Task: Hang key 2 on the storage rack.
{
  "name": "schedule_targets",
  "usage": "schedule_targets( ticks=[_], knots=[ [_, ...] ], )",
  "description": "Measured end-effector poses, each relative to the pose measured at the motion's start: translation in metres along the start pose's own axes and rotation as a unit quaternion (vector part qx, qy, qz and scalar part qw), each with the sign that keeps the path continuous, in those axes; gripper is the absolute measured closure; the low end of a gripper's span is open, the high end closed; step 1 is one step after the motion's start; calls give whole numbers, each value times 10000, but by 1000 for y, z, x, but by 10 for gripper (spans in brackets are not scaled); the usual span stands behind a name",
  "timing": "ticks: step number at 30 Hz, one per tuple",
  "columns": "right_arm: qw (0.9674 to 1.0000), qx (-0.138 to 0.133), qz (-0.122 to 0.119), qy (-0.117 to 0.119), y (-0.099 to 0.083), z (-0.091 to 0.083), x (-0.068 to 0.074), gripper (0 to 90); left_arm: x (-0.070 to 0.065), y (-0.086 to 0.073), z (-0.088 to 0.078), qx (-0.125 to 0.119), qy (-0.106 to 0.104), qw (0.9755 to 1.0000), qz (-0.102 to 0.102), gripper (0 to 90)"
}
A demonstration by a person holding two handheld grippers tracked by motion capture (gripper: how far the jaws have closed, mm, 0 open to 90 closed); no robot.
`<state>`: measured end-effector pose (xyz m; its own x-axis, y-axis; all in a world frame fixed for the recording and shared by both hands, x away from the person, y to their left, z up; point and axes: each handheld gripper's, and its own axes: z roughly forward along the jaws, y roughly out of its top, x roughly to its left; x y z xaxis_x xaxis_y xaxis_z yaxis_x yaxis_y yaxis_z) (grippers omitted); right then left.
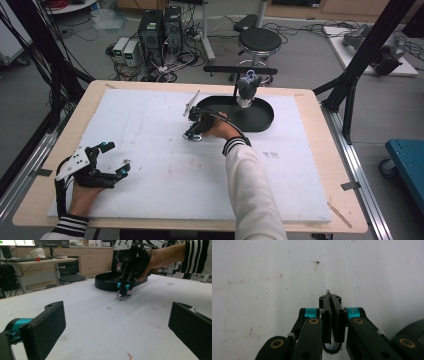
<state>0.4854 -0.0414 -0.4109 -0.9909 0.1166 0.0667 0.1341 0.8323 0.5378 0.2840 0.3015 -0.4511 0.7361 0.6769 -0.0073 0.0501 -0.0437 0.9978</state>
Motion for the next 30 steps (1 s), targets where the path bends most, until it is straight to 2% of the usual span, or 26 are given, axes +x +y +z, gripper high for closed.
schedule_targets(
  ticks=[7, 8, 9, 10, 11, 12, 16, 23, 26, 30],
  knots=[
    [9999, -118, 24, -13, 0, -8, 1, 886, 0, 0, 0, -3, 2, 10000, -7, 17],
    [9999, -161, -41, -31, 0, -9, 0, 886, 0, 0, 0, -2, 2, 10000, -5, 17],
    [9999, -151, 14, -66, 0, -11, 1, 887, 0, 0, 0, -3, 1, 10000, -5, 17],
    [9997, -227, -50, -59, 0, -13, 0, 886, 0, 0, 0, -1, 3, 10000, -5, 17],
    [9998, -201, 41, -73, 0, -16, 2, 887, 0, 0, 0, 0, 2, 10000, -2, 17],
    [9996, -265, -38, -119, 0, -18, 1, 886, 0, 0, 0, 0, 2, 10000, -1, 17],
    [9993, -314, -13, -222, -1, -30, 4, 886, 0, 0, 0, -2, -1, 10000, 4, 17],
    [9976, -544, 69, -429, -4, -58, 9, 886, 0, 0, 0, -9, 4, 10000, 5, 17],
    [9955, -754, 93, -562, -7, -74, 12, 887, 0, 0, 0, -5, 7, 10000, 14, 17],
    [9933, -893, 145, -724, -12, -92, 14, 886, 0, 0, 0, 3, 6, 10000, 11, 17]
  ],
)
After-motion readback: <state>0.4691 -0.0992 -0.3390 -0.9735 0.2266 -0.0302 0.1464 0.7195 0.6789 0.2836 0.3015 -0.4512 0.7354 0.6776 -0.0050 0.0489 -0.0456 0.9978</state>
